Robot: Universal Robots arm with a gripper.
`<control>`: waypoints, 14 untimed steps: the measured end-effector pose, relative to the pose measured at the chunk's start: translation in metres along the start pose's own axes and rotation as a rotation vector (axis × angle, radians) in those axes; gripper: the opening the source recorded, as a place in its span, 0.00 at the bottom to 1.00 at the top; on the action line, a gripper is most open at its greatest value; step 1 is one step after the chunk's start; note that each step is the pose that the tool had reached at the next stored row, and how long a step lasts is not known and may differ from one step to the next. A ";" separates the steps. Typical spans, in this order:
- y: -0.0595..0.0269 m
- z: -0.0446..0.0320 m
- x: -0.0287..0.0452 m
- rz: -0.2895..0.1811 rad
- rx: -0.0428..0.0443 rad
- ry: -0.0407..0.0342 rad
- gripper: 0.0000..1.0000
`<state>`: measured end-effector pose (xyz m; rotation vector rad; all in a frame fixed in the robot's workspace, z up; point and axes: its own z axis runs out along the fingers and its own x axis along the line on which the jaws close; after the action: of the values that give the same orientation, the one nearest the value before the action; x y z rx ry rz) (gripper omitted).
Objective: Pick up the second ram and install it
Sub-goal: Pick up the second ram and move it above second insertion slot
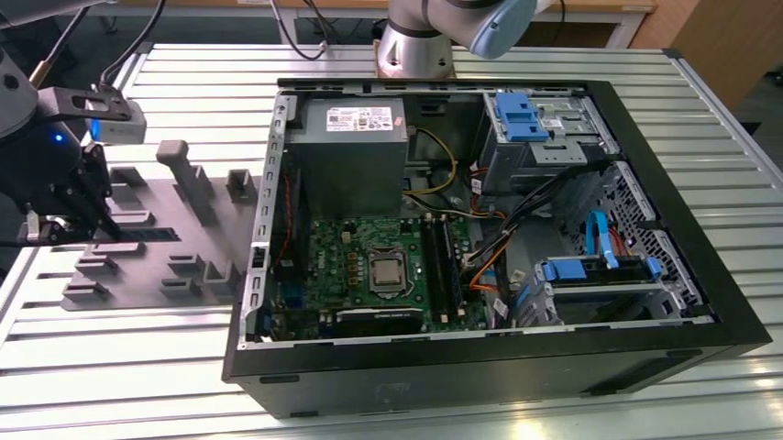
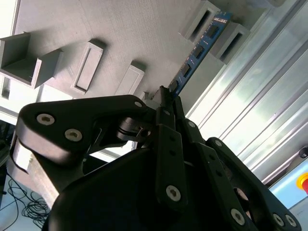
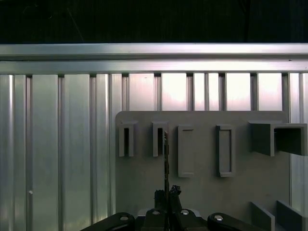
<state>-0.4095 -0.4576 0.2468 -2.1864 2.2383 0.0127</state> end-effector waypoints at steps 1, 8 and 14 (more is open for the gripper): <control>0.0000 -0.0002 0.0000 0.000 0.0000 0.0000 0.14; 0.0000 -0.0016 0.0000 0.000 0.0000 0.0000 0.14; 0.0000 -0.0029 -0.0001 0.000 0.0000 0.0000 0.14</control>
<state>-0.4095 -0.4576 0.2498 -2.1864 2.2383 0.0127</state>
